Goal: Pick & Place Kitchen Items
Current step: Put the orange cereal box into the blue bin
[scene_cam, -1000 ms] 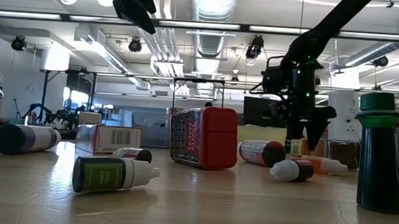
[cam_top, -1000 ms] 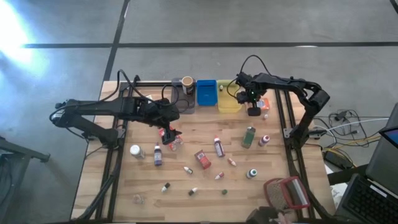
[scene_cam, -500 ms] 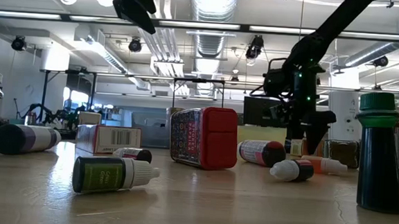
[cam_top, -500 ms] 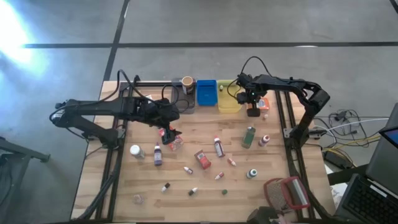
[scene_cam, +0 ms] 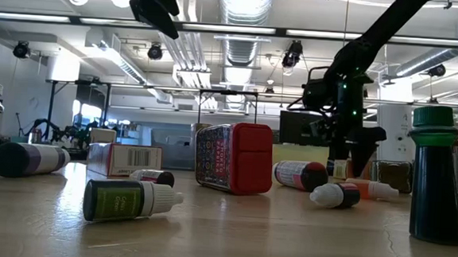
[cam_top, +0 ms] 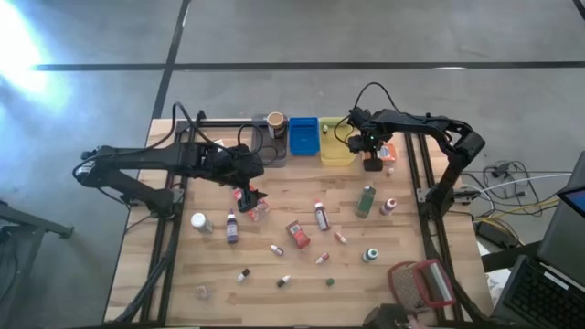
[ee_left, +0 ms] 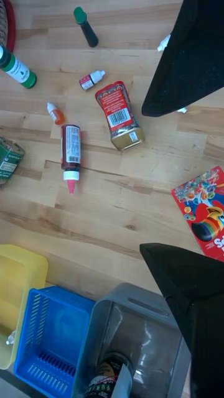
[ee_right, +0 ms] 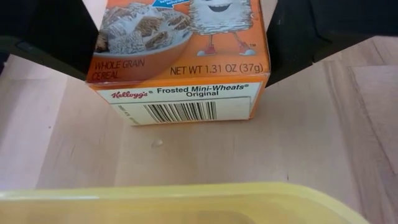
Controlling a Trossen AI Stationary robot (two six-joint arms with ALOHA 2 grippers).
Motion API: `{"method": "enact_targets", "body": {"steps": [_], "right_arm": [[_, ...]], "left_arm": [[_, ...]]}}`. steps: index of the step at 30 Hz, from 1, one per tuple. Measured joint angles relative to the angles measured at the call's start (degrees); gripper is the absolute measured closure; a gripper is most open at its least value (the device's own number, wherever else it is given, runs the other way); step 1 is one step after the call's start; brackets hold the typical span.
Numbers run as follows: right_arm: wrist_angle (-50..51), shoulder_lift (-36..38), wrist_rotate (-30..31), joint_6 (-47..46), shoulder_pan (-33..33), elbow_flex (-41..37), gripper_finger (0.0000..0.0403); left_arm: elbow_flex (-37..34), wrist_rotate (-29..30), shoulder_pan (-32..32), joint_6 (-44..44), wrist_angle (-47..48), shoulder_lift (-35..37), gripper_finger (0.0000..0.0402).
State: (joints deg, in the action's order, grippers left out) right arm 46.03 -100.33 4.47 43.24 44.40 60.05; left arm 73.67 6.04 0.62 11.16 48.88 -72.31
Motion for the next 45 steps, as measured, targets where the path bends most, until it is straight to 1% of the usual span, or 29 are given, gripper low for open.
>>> {"method": "enact_targets", "body": {"steps": [4,7,15,18,22,26,30,34,38,41,45], "right_arm": [[0.01,0.00,-0.15,-1.00,0.00,-0.07,0.0070],[0.15,0.08,-0.26,-1.21,0.00,-0.07,0.0084],[3.16,1.25,-0.58,-2.56,-0.02,1.48,0.0080],[3.58,2.77,-0.59,-3.17,0.00,1.95,0.0086],[3.95,6.87,-0.82,-4.33,-0.02,2.78,0.0098],[4.76,13.26,-1.87,-6.03,-0.22,3.50,0.0095],[4.50,21.16,-6.11,-7.80,-0.94,4.35,0.0090],[-0.44,29.13,-12.75,-11.49,-3.03,4.14,0.0097],[-8.90,34.22,-18.45,-15.61,-6.94,2.42,0.0101],[-16.42,35.24,-20.12,-18.47,-10.97,0.98,0.0094],[-28.23,33.12,-20.93,-22.09,-16.61,-2.03,0.0081]], "left_arm": [[0.00,-0.01,-0.01,0.00,-0.01,-0.02,0.0046],[0.00,-0.02,0.00,0.00,-0.02,-0.02,0.0046],[0.00,0.00,-0.01,-0.02,0.00,-0.01,0.0046],[0.00,-0.02,0.00,0.00,-0.02,-0.02,0.0046],[0.00,0.00,-0.01,0.00,-0.01,-0.02,0.0046],[0.00,-0.02,-0.02,0.00,0.00,0.00,0.0046],[0.00,-0.01,0.00,0.00,-0.02,-0.01,0.0046],[0.00,0.00,-0.02,0.00,0.00,-0.02,0.0046],[0.00,-0.01,0.00,0.00,-0.01,-0.01,0.0046],[0.00,0.00,-0.01,0.00,-0.01,-0.01,0.0046],[0.00,-0.02,0.00,0.00,-0.02,-0.01,0.0046]]}}
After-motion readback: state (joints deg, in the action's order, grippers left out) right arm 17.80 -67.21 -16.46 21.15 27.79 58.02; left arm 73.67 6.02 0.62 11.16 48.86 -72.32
